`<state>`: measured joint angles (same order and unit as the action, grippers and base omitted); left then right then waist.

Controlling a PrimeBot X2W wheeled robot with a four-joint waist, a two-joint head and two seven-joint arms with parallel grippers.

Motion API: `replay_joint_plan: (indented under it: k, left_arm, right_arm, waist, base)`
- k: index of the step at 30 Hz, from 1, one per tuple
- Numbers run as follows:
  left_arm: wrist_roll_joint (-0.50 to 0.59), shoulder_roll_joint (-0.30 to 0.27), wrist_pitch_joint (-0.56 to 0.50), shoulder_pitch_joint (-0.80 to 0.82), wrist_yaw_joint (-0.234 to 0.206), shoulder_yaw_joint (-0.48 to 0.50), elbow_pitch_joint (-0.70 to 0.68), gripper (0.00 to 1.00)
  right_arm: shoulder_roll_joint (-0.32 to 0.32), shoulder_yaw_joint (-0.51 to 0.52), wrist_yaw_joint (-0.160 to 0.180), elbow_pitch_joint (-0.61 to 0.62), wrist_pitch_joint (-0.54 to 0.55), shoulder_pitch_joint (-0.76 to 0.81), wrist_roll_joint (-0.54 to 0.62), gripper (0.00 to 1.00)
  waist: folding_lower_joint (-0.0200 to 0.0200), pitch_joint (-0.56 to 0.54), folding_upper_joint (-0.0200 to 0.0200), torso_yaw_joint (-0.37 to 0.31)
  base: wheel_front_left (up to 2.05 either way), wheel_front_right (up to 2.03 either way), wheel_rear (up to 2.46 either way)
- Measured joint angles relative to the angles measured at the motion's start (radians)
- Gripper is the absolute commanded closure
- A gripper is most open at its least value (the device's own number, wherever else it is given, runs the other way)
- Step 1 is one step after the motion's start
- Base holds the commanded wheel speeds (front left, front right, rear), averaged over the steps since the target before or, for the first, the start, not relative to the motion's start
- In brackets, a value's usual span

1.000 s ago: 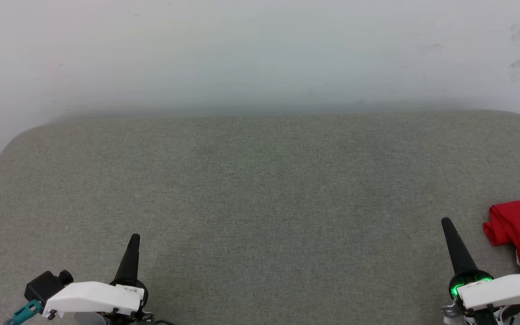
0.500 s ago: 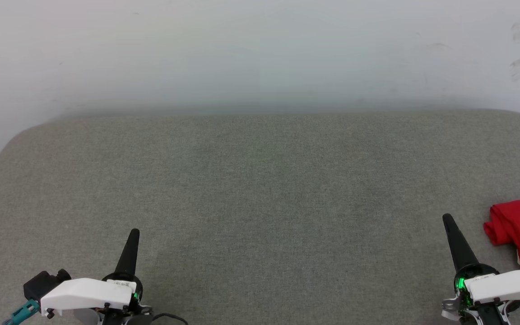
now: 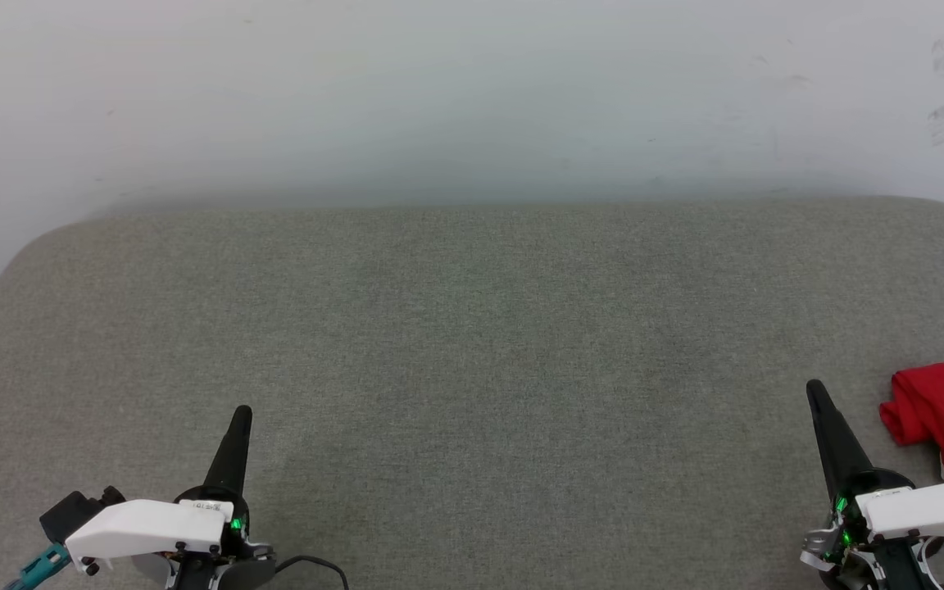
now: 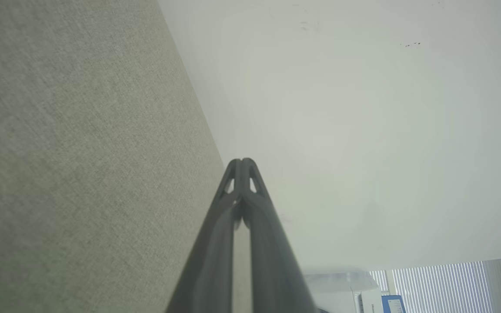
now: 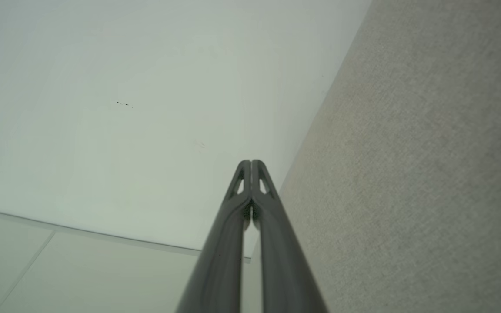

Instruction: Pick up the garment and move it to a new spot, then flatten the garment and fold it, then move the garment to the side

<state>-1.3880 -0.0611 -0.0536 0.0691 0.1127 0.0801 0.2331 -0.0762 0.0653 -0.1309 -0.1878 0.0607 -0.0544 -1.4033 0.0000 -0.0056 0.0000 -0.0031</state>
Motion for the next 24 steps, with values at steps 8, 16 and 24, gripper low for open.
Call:
replay_joint_plan:
  k: [8,16,24]
  left_arm:
    - [-0.059,0.003,-0.016,0.012,0.003,0.010,0.003,1.00]
    - [-0.129,0.006,-0.034,0.019,0.010,0.021,0.007,1.00]
    - [-0.180,0.008,-0.050,0.028,0.012,0.028,0.010,1.00]
  right_arm:
    - [0.000,0.005,0.000,-0.014,0.008,-0.010,-0.062,1.00]
    - [0.001,0.009,0.000,-0.032,0.012,-0.027,-0.134,1.00]
    - [0.001,0.013,0.000,-0.045,0.021,-0.034,-0.189,1.00]
  waist:
    - [0.0000,0.002,0.0000,0.001]
    - [0.0001,0.005,0.0000,0.002]
    - [0.0000,0.007,0.0000,0.002]
  base:
    - [0.00,0.00,0.00]
    - [0.00,0.00,0.00]
    - [0.00,0.00,0.00]
